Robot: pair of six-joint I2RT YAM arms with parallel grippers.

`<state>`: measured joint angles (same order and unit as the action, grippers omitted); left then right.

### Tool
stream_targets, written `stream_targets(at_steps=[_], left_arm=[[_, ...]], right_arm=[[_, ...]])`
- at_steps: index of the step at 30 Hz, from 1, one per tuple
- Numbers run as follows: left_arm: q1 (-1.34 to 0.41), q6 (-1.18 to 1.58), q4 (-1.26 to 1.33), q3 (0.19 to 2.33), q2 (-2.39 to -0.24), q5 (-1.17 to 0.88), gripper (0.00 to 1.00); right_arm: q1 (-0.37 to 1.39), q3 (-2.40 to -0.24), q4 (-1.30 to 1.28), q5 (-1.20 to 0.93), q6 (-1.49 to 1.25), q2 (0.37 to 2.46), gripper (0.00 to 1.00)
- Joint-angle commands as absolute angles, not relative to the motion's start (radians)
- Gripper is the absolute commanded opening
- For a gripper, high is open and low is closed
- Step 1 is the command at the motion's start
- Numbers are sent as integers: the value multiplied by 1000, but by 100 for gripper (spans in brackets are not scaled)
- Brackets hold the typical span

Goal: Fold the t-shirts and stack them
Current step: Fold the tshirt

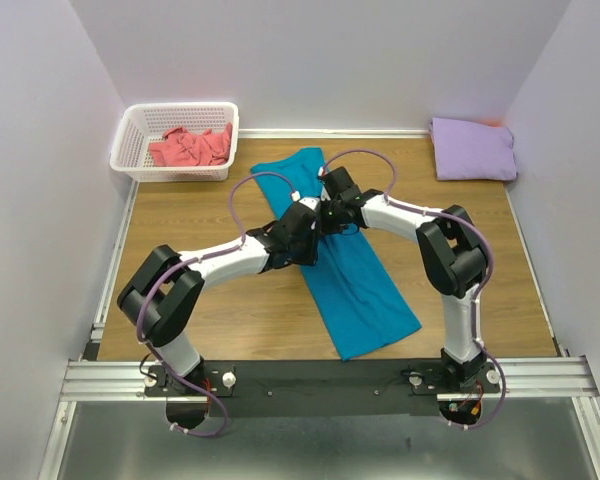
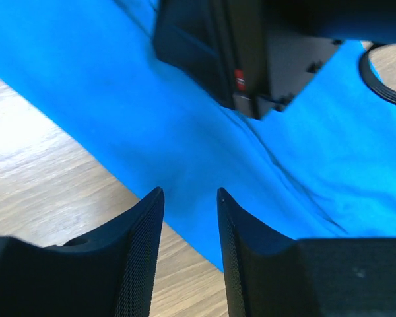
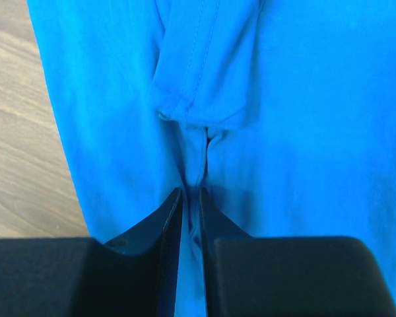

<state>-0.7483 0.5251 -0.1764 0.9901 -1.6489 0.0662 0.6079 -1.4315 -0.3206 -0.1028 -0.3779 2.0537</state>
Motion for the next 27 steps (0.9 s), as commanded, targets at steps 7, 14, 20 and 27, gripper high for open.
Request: stream_targets(at_steps=[7,14,20,27], left_arm=[[-770,584,-98,920,-1701,23,44],[-770,581,-87,891,-1735,6,42],[-770,580,-86,871,-1750,5,41],[-770,580,-104,847,-1733,5,38]], right_arm=[[597,-1450,-282,-58,-420,2097,22],[594,-1450,-265,-77,-445,2099,22],[568,-1439,-253,-101,-468,2092,22],[543,-1428,-235,-141,-489,2092,21]])
